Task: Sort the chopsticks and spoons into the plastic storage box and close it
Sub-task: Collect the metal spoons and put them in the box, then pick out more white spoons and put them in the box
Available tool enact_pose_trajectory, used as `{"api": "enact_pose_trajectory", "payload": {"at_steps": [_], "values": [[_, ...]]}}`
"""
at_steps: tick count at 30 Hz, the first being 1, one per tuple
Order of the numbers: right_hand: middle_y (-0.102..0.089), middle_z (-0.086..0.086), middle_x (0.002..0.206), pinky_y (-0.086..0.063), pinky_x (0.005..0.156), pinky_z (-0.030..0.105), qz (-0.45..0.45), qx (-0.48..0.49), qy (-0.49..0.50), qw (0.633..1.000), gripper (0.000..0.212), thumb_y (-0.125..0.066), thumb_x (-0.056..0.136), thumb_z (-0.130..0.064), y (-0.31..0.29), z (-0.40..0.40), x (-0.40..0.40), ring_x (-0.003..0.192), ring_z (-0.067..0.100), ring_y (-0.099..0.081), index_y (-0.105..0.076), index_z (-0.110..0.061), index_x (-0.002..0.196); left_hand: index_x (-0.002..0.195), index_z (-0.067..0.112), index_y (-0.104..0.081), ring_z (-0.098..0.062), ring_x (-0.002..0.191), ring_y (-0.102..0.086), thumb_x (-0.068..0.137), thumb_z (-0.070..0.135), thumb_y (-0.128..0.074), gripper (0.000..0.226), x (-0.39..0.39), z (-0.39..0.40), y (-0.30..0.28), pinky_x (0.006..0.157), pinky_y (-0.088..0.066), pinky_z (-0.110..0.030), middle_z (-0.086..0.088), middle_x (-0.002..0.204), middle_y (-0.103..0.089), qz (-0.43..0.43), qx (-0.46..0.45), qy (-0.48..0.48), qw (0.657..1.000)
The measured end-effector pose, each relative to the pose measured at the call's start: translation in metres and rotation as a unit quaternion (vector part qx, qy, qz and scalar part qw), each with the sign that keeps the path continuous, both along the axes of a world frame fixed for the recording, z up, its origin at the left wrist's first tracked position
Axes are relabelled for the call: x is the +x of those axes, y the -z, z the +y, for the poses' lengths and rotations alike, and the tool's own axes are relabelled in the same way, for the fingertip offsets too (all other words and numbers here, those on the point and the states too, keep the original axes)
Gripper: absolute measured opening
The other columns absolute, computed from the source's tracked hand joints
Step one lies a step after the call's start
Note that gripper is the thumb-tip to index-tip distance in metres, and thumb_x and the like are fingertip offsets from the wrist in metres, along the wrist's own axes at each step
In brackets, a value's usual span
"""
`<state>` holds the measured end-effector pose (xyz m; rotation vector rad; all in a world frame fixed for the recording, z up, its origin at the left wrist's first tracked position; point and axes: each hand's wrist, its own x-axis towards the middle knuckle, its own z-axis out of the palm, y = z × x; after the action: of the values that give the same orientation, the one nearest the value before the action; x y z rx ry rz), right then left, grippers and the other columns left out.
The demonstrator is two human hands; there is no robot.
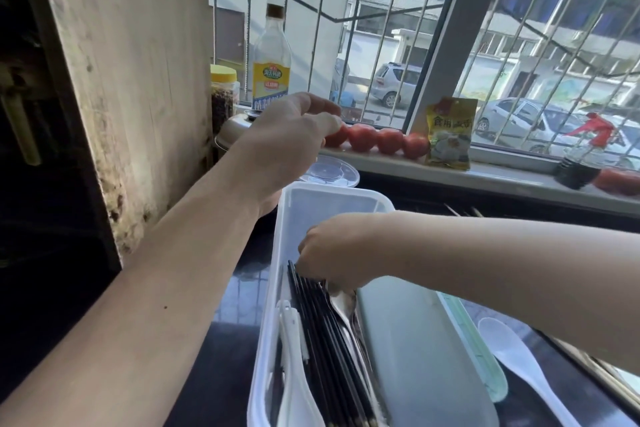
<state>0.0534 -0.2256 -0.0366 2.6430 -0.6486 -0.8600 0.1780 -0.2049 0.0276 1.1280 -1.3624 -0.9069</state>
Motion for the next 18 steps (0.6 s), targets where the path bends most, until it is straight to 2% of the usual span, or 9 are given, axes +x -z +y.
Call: {"api": "enact_pose_trajectory", "payload": {"at_steps": [4,6,8,10,12,14,16,18], "values": [[-0.061,0.002,0.094,-0.057,0.070,0.040,0.039,-0.058,-0.052,0.996,0.015,-0.067,0.091,-0.018,0.002,-0.002,0.005,0.092,0.028,-0.065,-0.064,-0.013,0.104,0.101,0.029,-0.070,-0.016,0.101,-0.063,0.099,0.023,-0.063,0.010,-0.004,0.003,0.000,0.100,-0.053,-0.041,-0.001,0.106,-0.071,-0.020,0.009,0.009,1.000],[-0.055,0.000,0.088,-0.057,0.069,0.039,0.045,-0.074,-0.064,0.994,0.015,-0.061,0.091,-0.009,0.005,-0.004,0.006,0.090,0.027,-0.065,-0.063,-0.013,0.106,0.102,0.029,-0.070,-0.016,0.102,-0.064,0.099,0.024,-0.063,0.010,-0.004,0.003,0.000,0.100,-0.053,-0.042,-0.002,0.106,-0.072,-0.028,0.009,0.009,1.000],[-0.058,0.000,0.094,-0.051,0.063,0.034,0.019,-0.070,-0.044,0.996,0.017,-0.062,0.091,-0.012,0.002,-0.005,0.004,0.087,0.026,-0.064,-0.062,-0.014,0.109,0.102,0.029,-0.070,-0.016,0.100,-0.064,0.100,0.024,-0.063,0.010,-0.004,0.005,-0.001,0.098,-0.055,-0.041,-0.004,0.107,-0.072,-0.035,0.006,0.006,0.999],[-0.061,-0.001,0.106,-0.044,0.065,0.032,-0.060,-0.045,0.003,0.997,0.026,-0.066,0.091,-0.017,-0.014,-0.006,-0.006,0.087,0.021,-0.058,-0.062,-0.017,0.117,0.103,0.029,-0.071,-0.015,0.100,-0.066,0.100,0.023,-0.063,0.010,-0.003,0.010,-0.003,0.096,-0.056,-0.040,-0.003,0.107,-0.072,-0.036,0.009,0.006,0.999],[-0.062,-0.005,0.113,-0.045,0.075,0.030,-0.190,-0.005,0.079,0.979,0.031,-0.070,0.092,-0.024,-0.039,0.000,-0.026,0.090,0.013,-0.052,-0.063,-0.022,0.122,0.101,0.029,-0.072,-0.014,0.098,-0.067,0.099,0.021,-0.064,0.011,-0.002,0.018,-0.004,0.096,-0.056,-0.041,0.001,0.103,-0.073,-0.026,0.018,0.004,0.999],[-0.068,-0.007,0.110,-0.047,0.083,0.029,-0.298,-0.015,0.127,0.946,0.025,-0.070,0.093,-0.031,-0.058,0.009,-0.052,0.092,0.013,-0.057,-0.067,-0.024,0.117,0.099,0.027,-0.073,-0.014,0.094,-0.069,0.100,0.020,-0.063,0.012,-0.004,0.028,-0.007,0.098,-0.055,-0.044,0.002,0.097,-0.074,-0.033,0.031,-0.001,0.999],[-0.072,-0.007,0.102,-0.051,0.087,0.033,-0.372,-0.050,0.162,0.913,0.016,-0.067,0.094,-0.032,-0.067,0.021,-0.075,0.093,0.016,-0.063,-0.072,-0.024,0.106,0.098,0.027,-0.073,-0.017,0.097,-0.071,0.100,0.020,-0.063,0.011,-0.007,0.041,-0.016,0.100,-0.056,-0.046,0.001,0.098,-0.076,-0.082,0.040,-0.009,0.996],[-0.074,-0.005,0.091,-0.054,0.084,0.039,-0.469,-0.070,0.182,0.861,0.014,-0.064,0.094,-0.028,-0.066,0.039,-0.095,0.087,0.020,-0.065,-0.075,-0.020,0.095,0.097,0.026,-0.073,-0.019,0.098,-0.073,0.099,0.020,-0.065,0.010,-0.019,0.060,-0.032,0.100,-0.056,-0.045,0.000,0.096,-0.078,-0.126,0.038,-0.009,0.991]]}}
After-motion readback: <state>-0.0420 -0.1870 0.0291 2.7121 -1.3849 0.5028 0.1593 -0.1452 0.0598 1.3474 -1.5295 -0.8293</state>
